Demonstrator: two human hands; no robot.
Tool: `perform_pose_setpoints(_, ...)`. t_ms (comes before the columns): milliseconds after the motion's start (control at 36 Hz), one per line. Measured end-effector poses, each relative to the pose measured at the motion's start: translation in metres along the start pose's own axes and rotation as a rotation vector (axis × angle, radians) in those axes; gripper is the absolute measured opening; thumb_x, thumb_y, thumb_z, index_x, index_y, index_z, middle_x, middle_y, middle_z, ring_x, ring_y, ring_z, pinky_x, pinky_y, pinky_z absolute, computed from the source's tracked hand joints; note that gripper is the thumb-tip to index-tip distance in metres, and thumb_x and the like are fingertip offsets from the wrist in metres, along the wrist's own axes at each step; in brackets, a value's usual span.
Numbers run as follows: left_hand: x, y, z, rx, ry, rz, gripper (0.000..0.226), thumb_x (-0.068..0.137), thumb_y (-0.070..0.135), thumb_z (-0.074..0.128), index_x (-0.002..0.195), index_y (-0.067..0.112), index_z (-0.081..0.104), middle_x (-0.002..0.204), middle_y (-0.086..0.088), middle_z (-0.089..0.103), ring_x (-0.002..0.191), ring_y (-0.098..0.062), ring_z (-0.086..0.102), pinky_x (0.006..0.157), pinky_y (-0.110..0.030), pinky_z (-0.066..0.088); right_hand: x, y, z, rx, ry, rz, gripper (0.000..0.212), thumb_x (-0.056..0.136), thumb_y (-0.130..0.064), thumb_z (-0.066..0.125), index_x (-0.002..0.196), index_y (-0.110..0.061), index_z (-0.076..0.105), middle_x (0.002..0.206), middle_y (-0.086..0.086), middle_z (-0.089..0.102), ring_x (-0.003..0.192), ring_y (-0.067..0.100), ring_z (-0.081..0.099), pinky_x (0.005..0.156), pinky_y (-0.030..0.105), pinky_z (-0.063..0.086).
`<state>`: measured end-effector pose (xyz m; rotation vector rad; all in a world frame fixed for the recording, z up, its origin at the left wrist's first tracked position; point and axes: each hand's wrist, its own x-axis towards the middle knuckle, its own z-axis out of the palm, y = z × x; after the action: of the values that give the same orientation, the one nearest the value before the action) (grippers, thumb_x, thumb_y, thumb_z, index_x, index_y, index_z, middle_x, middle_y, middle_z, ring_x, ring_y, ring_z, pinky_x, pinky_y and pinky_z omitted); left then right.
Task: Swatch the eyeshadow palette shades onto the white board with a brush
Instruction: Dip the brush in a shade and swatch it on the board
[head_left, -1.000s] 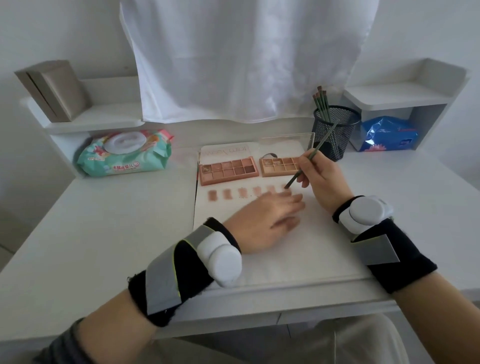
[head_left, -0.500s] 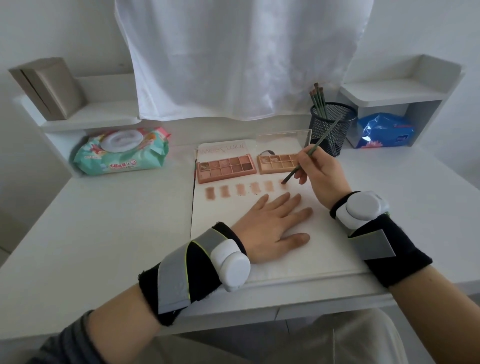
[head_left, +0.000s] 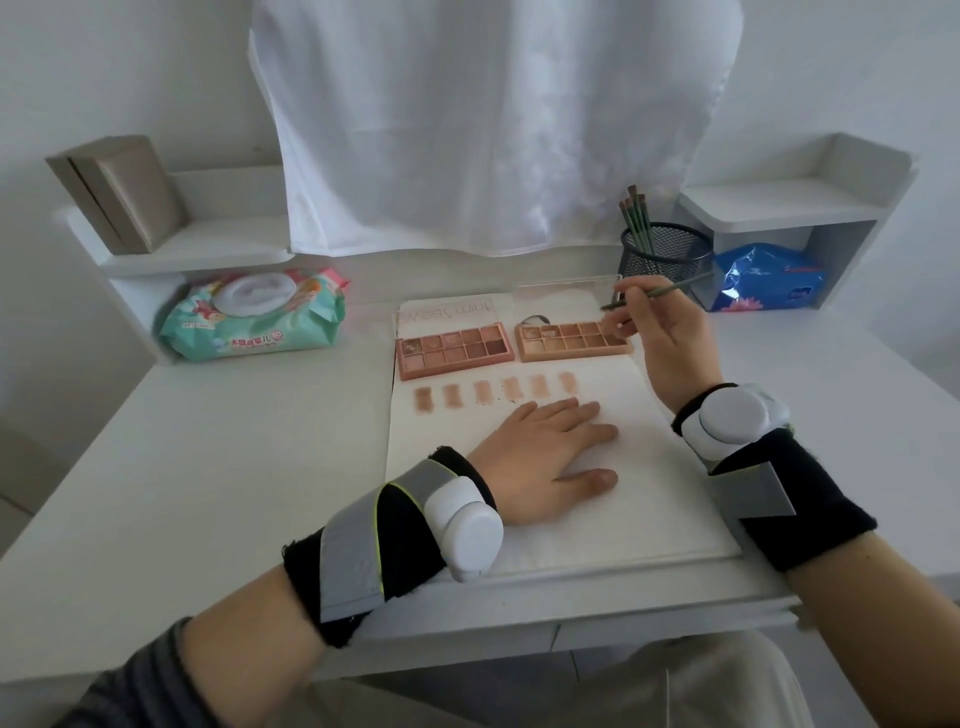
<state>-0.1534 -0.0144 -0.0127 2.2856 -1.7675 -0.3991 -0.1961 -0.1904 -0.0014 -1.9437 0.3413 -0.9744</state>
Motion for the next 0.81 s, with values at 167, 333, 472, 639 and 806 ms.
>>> perform_pose_setpoints(167, 0.009, -0.005, -0.019, -0.060, 0.014, -0.036, 0.042, 0.096, 0.034, 0.046, 0.134, 0.017, 0.048, 0.146, -0.002, 0.040, 0.135, -0.018, 0.034, 0.109, -0.027, 0.027, 0.024, 0.003, -0.008, -0.529, -0.159, -0.239, 0.021, 0.095, -0.023, 0.048, 0.110, -0.010, 0.057, 0.097, 0.005, 0.064, 0.090, 0.023, 0.059, 0.078, 0.039, 0.049)
perform_pose_setpoints(333, 0.014, -0.011, -0.023, -0.040, 0.005, -0.022, 0.040, 0.096, 0.031, 0.048, 0.132, 0.016, 0.050, 0.143, 0.000, 0.045, 0.131, -0.017, 0.039, 0.107, -0.026, 0.028, 0.056, -0.001, 0.015, -0.831, -0.373, -0.306, 0.022, 0.090, -0.014, 0.054, 0.111, -0.010, 0.048, 0.105, 0.010, 0.061, 0.097, 0.030, 0.055, 0.081, 0.035, 0.039)
perform_pose_setpoints(472, 0.017, -0.016, -0.024, -0.032, 0.025, -0.016, 0.036, 0.096, 0.030, 0.048, 0.130, 0.018, 0.053, 0.139, 0.002, 0.049, 0.128, -0.019, 0.042, 0.105, -0.029, 0.031, 0.073, 0.002, 0.033, -0.987, -0.466, -0.340, 0.020, 0.090, -0.006, 0.049, 0.110, -0.008, 0.046, 0.104, 0.011, 0.062, 0.091, 0.033, 0.055, 0.073, 0.030, 0.025)
perform_pose_setpoints(639, 0.025, -0.024, -0.027, -0.016, 0.073, -0.017, 0.034, 0.095, 0.028, 0.049, 0.127, 0.018, 0.055, 0.133, 0.002, 0.054, 0.122, -0.020, 0.047, 0.101, -0.030, 0.035, 0.079, 0.011, 0.038, -0.982, -0.464, -0.406, 0.027, 0.077, 0.010, 0.048, 0.097, -0.007, 0.049, 0.092, 0.014, 0.060, 0.073, 0.031, 0.047, 0.070, 0.030, 0.024)
perform_pose_setpoints(806, 0.028, -0.032, -0.027, -0.028, 0.089, -0.031, 0.032, 0.094, 0.029, 0.049, 0.125, 0.022, 0.057, 0.128, 0.000, 0.059, 0.121, -0.020, 0.047, 0.102, -0.036, 0.037, 0.082, 0.002, 0.025, -0.813, -0.344, -0.556, 0.015, 0.073, 0.007, 0.049, 0.082, -0.005, 0.049, 0.069, 0.016, 0.056, 0.055, 0.029, 0.044, 0.052, 0.034, 0.034)
